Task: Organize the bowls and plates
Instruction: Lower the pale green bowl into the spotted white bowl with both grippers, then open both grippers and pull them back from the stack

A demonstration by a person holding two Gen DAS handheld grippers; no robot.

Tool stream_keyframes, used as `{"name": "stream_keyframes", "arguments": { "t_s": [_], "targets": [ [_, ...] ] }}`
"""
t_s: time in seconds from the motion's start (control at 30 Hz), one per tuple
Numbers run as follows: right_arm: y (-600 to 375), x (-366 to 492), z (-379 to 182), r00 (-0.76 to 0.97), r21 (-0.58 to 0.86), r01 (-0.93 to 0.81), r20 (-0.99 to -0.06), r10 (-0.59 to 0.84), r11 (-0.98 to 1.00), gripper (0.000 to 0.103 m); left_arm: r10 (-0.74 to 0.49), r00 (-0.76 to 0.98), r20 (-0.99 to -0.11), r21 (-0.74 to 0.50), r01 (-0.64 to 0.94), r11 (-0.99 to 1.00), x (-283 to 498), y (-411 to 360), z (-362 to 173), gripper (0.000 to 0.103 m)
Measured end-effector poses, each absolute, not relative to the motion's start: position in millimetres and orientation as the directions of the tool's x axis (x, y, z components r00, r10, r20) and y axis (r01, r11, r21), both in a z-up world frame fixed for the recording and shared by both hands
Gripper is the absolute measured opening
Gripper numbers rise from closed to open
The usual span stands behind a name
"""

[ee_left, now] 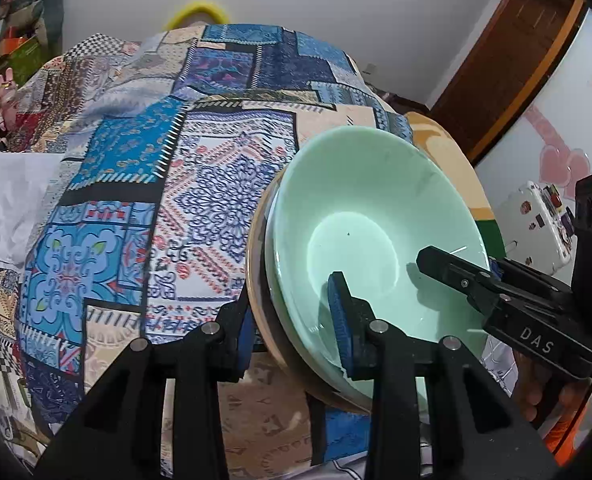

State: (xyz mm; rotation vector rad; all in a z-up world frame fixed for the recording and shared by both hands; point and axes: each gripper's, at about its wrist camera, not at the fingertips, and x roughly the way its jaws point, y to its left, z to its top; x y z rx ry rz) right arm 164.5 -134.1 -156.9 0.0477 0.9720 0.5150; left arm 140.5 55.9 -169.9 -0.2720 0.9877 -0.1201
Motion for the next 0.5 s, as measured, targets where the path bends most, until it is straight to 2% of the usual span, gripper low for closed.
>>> {"name": "stream_keyframes", "arguments": {
  "t_s": [0.5],
  "targets": [
    [-158,168,-192,0.399,0.293,-0.342,-0.815,0.421,0.893,0.031,-0.235,0.469,-0.852,-0.272,-0.012,0.962,157,30,-204,0.034]
  ]
}}
